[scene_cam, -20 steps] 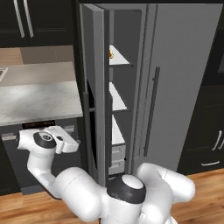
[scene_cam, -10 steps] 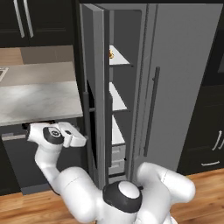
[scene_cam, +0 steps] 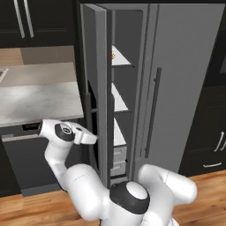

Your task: Store the hot dog in the freezer for long-term storage. Close the freezer door after placing the cooked food.

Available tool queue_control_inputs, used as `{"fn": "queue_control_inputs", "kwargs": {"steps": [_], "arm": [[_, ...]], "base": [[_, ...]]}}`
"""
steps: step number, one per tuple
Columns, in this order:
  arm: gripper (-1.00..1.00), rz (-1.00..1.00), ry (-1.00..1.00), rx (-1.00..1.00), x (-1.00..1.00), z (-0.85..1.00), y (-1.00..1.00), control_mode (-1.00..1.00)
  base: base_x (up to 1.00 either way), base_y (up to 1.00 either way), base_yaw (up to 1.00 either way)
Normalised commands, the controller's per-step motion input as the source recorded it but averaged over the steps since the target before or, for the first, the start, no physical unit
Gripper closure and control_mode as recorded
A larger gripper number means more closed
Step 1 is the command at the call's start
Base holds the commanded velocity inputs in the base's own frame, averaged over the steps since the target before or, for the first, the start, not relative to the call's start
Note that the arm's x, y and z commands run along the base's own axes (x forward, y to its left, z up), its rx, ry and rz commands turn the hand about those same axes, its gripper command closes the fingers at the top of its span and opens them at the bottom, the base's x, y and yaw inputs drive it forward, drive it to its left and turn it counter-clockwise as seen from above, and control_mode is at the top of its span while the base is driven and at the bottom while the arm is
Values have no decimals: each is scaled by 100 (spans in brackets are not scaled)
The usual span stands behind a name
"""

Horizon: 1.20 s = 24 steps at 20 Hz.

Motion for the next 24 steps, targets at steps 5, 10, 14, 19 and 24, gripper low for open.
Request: {"fn": "queue_control_inputs", "kwargs": {"steps": [5,10,14,19,24], "arm": [[-100,0,12,0,0,0,-66,-100],[-100,0,8,0,0,0,-89,-100],[-100,1,2,2,16,-7,-83,-100],[-100,7,0,0,22,-18,-90,-100],[-100,9,0,0,38,-16,-84,-100]], "base": [[0,0,0],[0,0,0],[0,0,0],[0,0,0],[0,0,0]]}}
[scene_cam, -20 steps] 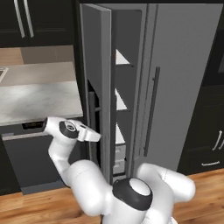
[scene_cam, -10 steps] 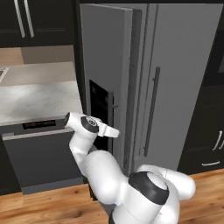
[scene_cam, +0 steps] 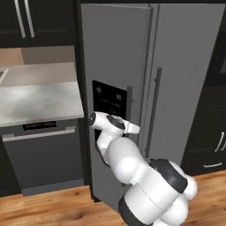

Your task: Store the hot dog in the freezer for long-term storage. Close the freezer door after placing the cooked food.

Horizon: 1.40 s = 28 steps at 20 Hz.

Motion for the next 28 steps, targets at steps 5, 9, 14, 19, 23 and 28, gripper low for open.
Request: {"fn": "queue_control_inputs", "kwargs": {"steps": [5,9,14,19,23,28], "arm": [[-100,9,0,0,30,-19,-78,-100],[-100,6,0,0,23,-10,-59,-100],[-100,6,0,0,34,-10,-65,-100],[-100,7,0,2,39,-1,-56,-100],[-100,17,7,7,31,2,-47,-100],[-100,16,2,14,23,11,-55,-100]], "base": [[0,0,0],[0,0,0],[0,0,0],[0,0,0],[0,0,0],[0,0,0]]}}
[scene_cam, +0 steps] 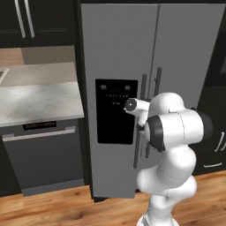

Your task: Store the hot dog in the freezer for long-term storage. Close the freezer door after placing the cooked food.

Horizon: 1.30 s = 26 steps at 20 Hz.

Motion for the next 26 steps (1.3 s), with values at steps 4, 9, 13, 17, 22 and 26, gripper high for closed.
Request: {"fn": "queue_control_inputs", "kwargs": {"steps": [4,9,13,17,22,26], "arm": [[-100,15,0,11,15,25,-34,-100],[-100,16,-15,7,5,49,-34,-100],[-100,12,-16,2,10,74,-15,-100],[-100,10,0,0,20,85,-18,-100],[-100,5,24,1,42,41,-7,-100],[-100,1,25,0,47,31,-7,-100]], "base": [[0,0,0],[0,0,0],[0,0,0],[0,0,0],[0,0,0],[0,0,0]]}}
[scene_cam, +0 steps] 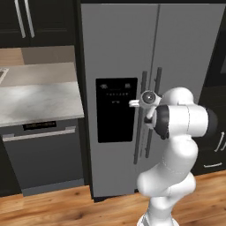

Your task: Store the hot dog in the freezer for long-term storage. Close the freezer door after placing the cooked food.

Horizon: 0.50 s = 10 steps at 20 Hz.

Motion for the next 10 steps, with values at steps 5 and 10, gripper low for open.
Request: {"fn": "queue_control_inputs", "kwargs": {"steps": [5,10], "arm": [[-100,0,15,0,41,49,0,-100],[-100,0,13,0,34,76,-9,-100]], "base": [[0,0,0],[0,0,0]]}}
